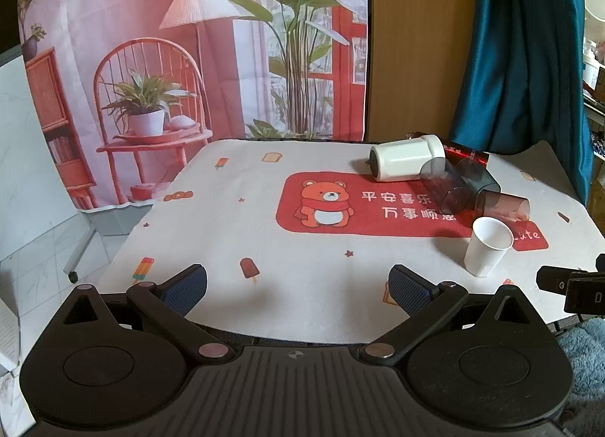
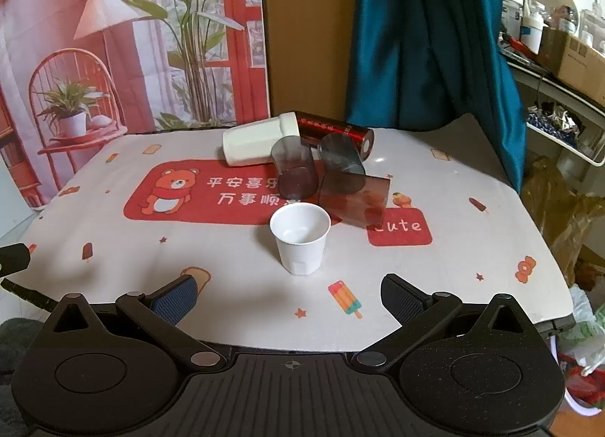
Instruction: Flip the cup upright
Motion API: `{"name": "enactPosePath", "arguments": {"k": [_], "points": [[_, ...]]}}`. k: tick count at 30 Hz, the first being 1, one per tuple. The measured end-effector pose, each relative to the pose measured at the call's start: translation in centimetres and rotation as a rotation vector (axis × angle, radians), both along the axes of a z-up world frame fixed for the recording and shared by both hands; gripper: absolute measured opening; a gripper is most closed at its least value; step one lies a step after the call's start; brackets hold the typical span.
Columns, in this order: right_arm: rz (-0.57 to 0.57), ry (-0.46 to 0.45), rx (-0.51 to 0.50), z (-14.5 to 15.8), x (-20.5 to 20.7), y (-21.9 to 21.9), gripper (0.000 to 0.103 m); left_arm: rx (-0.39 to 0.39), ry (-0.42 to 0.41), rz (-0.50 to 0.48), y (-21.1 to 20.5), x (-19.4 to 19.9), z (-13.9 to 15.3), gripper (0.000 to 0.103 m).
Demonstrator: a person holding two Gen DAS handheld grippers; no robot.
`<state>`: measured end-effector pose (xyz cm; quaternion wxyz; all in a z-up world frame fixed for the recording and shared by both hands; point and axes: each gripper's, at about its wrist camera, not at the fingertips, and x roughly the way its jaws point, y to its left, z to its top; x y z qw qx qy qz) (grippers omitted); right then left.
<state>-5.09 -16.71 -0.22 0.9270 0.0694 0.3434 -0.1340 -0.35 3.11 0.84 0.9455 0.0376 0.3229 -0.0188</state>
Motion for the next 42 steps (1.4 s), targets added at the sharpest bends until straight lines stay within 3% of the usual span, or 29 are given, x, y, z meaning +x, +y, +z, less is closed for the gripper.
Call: {"name": "enactPosePath", "arguments": {"k": [42], "points": [[-0.010, 0.002, -0.001, 0.03, -0.04, -0.20, 0.103, -0.004, 0.016, 0.014, -0.06, 0.16, -0.34, 0.103]]}}
